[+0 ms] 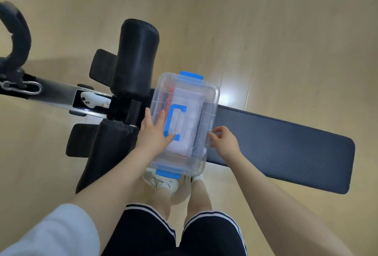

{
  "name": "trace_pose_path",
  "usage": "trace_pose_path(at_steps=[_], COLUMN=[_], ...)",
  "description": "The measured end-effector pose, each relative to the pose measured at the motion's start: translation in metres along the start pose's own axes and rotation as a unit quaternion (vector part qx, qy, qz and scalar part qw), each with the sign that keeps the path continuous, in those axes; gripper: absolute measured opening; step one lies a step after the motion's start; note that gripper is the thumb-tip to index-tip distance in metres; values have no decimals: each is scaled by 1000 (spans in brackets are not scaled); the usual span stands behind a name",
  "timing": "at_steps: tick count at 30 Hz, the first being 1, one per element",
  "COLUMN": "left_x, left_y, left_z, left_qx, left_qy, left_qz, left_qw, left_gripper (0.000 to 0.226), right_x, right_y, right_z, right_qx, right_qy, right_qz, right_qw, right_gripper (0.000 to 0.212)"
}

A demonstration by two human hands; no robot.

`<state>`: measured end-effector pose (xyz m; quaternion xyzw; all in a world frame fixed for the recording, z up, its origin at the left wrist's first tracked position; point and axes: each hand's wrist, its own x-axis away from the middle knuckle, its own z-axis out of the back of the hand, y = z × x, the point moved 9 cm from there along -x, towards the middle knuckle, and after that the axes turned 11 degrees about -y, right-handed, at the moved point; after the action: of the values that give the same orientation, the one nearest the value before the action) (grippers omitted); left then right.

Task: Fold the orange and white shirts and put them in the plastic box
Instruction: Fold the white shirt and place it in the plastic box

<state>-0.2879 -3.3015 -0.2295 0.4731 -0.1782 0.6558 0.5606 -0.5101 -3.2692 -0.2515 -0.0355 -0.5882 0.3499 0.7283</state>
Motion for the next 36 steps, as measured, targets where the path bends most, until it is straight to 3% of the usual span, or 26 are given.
trace_pose_path(at_steps=[2,4,8,10,12,16,19,23,26,29,32,34,36], left_x=[-4,-8,-21,-32,-39,-39,-42,-45,-46,-36,-2,27,52], left_y=[2,10,47,55,56,55,54,52,52,52,37,11,-23], left_z=[-1,3,0,-6,-7,-8,-8,-10,-11,-7,2,2,-12], left_qx=[-22,-115,-295,-308,-307,-313,-310,-316,-301,-259,-77,91,234], left_qy=[-15,15,56,27,6,-4,-7,3,6,29,141,229,277], left_qz=[16,18,-66,-78,-71,-57,-50,-49,-47,-32,-9,38,130], left_qw=[1000,993,952,948,949,948,949,947,952,965,987,968,923], left_gripper=[92,101,107,111,115,113,112,113,113,107,86,77,79], right_x=[-6,-15,-28,-33,-39,-58,-89,-117,-114,-100,-85,-77,-68], right_y=[-7,-12,-19,-27,-53,-120,-154,-168,-176,-186,-187,-179,-161], right_z=[7,11,12,17,29,39,32,19,21,17,8,8,11], right_qx=[-17,-38,-38,5,90,206,291,277,310,405,494,480,440], right_qy=[2,-4,-69,-72,-23,28,-28,-133,-136,-71,5,27,31], right_qz=[8,11,0,1,56,173,180,148,181,244,276,275,263], right_qw=[1000,999,997,997,994,963,939,940,924,878,824,833,858], right_gripper=[38,42,38,54,68,75,68,67,54,35,32,38,50])
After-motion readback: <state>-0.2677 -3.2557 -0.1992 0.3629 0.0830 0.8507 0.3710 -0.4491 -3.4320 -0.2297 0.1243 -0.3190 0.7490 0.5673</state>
